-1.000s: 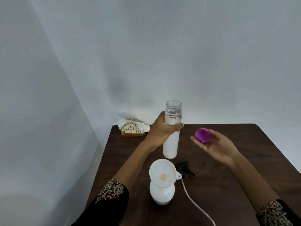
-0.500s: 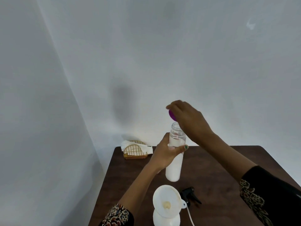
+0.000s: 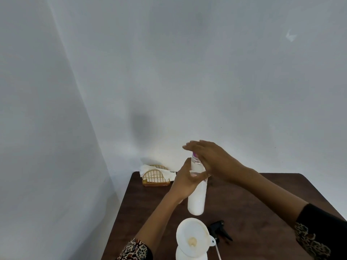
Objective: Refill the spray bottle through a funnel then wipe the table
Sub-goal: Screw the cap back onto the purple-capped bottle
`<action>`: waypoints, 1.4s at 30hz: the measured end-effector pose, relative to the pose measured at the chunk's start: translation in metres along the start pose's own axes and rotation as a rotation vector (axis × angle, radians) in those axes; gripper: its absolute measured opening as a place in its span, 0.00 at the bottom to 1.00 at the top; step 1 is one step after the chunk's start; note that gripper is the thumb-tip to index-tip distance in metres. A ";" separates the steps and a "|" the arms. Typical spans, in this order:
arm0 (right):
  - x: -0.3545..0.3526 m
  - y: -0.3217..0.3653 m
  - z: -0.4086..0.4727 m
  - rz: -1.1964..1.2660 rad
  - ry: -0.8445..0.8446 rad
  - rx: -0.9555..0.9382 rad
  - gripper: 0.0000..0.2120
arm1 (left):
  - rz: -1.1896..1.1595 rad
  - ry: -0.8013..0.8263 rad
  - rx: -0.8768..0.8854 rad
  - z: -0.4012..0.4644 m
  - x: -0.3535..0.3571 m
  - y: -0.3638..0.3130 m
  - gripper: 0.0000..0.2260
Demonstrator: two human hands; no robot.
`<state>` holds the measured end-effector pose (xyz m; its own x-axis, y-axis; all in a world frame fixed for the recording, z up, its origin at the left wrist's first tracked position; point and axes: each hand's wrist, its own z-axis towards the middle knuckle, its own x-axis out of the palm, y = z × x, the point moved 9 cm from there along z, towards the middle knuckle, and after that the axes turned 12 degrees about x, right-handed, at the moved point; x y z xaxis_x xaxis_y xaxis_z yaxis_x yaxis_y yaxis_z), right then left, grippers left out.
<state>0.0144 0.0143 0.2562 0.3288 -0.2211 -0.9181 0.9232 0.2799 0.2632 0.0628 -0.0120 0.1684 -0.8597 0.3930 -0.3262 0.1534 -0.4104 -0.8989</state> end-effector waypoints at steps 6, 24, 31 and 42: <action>-0.013 -0.018 0.008 0.057 0.297 0.130 0.24 | -0.004 0.032 0.008 0.000 0.003 0.001 0.19; -0.026 -0.001 0.018 -0.115 0.439 0.095 0.17 | -0.012 0.110 0.017 0.001 0.008 0.007 0.23; -0.027 0.005 0.020 -0.076 0.466 0.095 0.20 | -0.024 0.082 0.023 0.001 0.004 0.007 0.22; -0.022 -0.013 0.029 -0.371 0.302 0.287 0.26 | 0.003 0.042 0.060 0.002 0.003 -0.002 0.25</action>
<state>0.0016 -0.0118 0.2814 -0.0611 0.0326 -0.9976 0.9972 -0.0411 -0.0624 0.0593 -0.0119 0.1694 -0.8376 0.4257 -0.3423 0.1258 -0.4595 -0.8792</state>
